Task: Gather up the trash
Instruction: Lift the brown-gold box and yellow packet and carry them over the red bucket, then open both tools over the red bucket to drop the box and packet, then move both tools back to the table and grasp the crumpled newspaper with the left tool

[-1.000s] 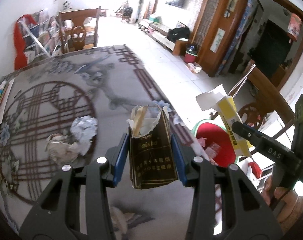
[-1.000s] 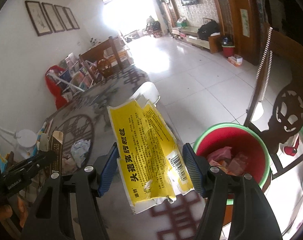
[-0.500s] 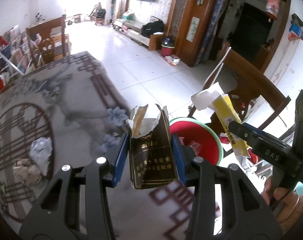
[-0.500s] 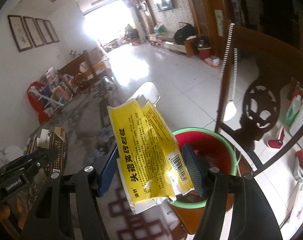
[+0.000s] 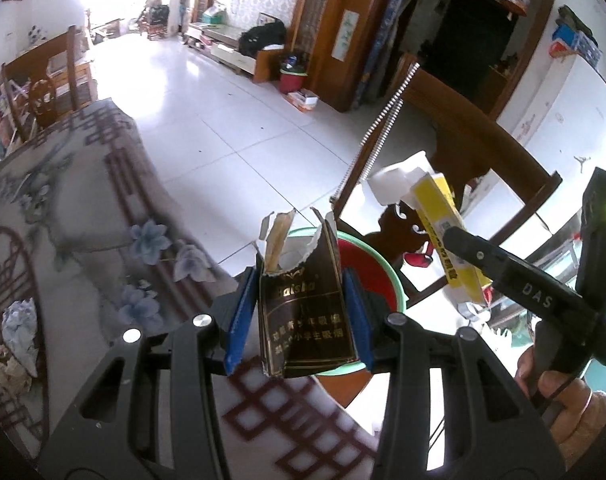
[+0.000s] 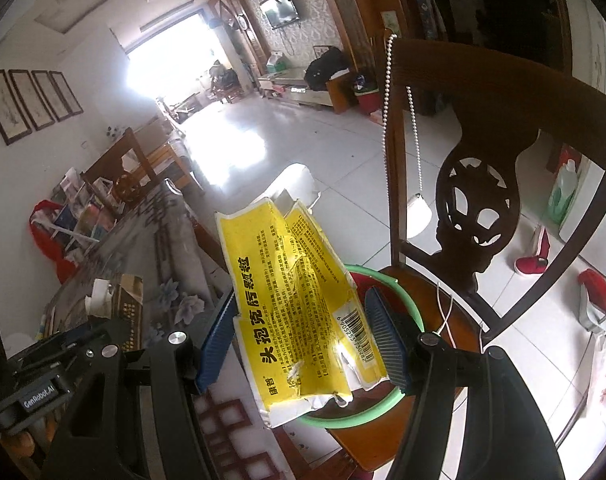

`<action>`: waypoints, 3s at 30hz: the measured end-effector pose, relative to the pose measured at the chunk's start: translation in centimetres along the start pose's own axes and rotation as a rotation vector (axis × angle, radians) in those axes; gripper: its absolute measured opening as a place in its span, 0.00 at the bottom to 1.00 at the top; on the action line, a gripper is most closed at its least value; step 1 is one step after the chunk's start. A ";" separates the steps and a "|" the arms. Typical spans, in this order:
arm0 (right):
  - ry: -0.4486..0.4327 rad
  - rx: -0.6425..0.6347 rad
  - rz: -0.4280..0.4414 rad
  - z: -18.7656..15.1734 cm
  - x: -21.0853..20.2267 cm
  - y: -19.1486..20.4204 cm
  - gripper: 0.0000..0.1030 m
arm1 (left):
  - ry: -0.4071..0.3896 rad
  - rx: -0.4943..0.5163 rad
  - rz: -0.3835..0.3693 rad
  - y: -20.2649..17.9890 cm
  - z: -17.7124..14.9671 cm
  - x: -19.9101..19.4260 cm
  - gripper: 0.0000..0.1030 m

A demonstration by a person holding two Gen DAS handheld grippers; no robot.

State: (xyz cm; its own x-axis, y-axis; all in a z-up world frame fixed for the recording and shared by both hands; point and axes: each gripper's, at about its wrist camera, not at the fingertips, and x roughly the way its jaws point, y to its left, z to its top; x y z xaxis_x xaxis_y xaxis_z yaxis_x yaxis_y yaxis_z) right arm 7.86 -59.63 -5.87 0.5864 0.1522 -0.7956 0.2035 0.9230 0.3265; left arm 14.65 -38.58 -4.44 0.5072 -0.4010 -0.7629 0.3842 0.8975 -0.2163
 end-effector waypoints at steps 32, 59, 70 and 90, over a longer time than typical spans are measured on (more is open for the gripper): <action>0.032 0.041 -0.017 0.2 2.1 -2.3 0.60 | 0.164 0.018 -0.044 -1.1 0.2 7.6 0.62; 0.181 0.031 0.048 -0.9 6.9 2.3 0.93 | 0.034 -0.381 0.494 18.9 -8.2 -4.0 0.87; 0.196 -0.068 0.079 -2.7 6.9 8.3 0.93 | 0.091 -0.698 0.553 30.9 -13.1 -6.8 0.87; 0.252 -0.213 0.122 -10.7 5.4 23.3 0.93 | 0.106 -0.498 0.375 32.8 -19.8 -13.3 0.38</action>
State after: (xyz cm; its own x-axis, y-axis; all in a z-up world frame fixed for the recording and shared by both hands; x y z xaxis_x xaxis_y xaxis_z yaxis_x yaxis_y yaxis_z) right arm 7.35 -33.47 -8.03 0.3787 0.3237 -0.8671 -0.0394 0.9416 0.3343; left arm 5.27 -0.14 -13.46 0.4484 -0.0455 -0.8927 -0.2228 0.9615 -0.1609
